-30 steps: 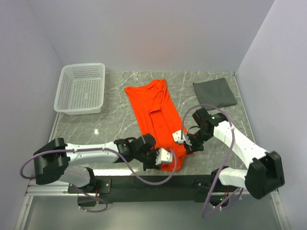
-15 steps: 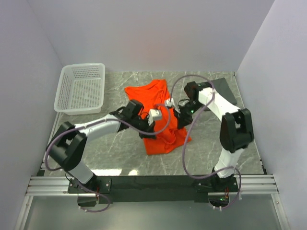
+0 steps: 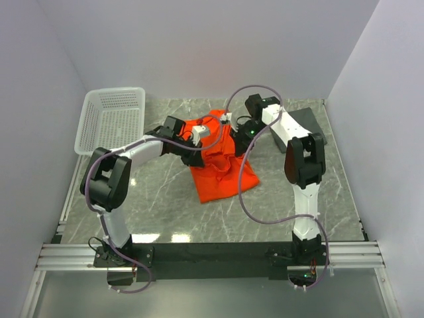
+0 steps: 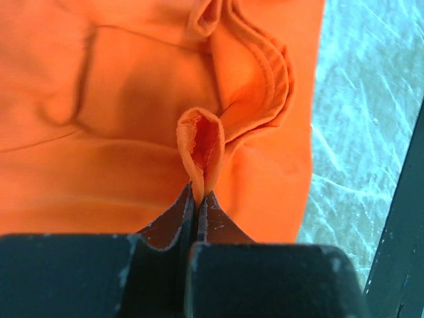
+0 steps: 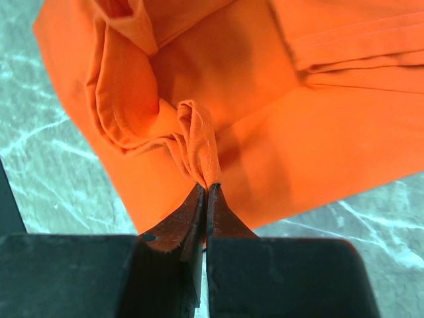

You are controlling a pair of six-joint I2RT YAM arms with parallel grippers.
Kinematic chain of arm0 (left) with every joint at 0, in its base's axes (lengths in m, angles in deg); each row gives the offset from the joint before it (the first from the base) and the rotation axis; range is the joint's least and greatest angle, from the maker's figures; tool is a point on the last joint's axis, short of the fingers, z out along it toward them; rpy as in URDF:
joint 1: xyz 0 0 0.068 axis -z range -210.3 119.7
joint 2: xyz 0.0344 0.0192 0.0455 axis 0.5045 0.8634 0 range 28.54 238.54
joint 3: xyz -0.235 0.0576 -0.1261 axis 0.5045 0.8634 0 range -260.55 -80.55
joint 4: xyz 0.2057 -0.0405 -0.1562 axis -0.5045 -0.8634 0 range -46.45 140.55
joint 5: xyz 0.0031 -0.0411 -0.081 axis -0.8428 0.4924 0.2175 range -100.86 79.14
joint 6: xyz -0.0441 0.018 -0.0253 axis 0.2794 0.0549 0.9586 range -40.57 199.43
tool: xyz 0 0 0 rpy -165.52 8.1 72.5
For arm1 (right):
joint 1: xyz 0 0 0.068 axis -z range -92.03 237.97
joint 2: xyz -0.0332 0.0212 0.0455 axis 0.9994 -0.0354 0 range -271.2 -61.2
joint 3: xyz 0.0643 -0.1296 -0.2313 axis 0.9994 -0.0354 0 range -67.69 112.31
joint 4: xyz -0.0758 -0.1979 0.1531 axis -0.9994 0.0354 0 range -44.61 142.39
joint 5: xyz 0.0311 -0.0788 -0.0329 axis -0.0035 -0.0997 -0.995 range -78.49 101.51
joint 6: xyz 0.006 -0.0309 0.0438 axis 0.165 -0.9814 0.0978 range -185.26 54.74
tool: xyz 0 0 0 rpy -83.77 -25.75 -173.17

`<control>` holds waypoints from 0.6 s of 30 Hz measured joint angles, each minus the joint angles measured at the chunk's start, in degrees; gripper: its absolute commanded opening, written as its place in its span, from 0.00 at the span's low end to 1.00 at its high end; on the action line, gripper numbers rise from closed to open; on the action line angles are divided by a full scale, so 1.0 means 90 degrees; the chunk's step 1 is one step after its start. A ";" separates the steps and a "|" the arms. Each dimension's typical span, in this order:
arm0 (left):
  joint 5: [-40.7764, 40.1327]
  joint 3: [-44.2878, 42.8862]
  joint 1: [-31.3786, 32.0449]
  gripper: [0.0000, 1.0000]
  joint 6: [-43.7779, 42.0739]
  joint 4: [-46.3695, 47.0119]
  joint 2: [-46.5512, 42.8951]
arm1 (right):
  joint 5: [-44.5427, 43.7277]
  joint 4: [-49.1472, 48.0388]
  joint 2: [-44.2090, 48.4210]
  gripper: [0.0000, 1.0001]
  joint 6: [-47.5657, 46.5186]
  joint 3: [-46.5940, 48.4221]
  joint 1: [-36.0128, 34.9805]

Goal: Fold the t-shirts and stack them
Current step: Fold the tshirt

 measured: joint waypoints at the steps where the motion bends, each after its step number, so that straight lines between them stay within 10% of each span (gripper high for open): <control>1: 0.0000 -0.0027 -0.0056 0.01 0.0000 -0.0017 0.0015 | -0.0024 -0.0034 -0.0034 0.00 0.0097 0.0053 0.0000; 18: -0.0282 -0.0396 -0.0435 0.01 0.0073 -0.0075 0.0461 | -0.0308 -0.0595 -0.0583 0.00 0.1273 0.0753 0.0000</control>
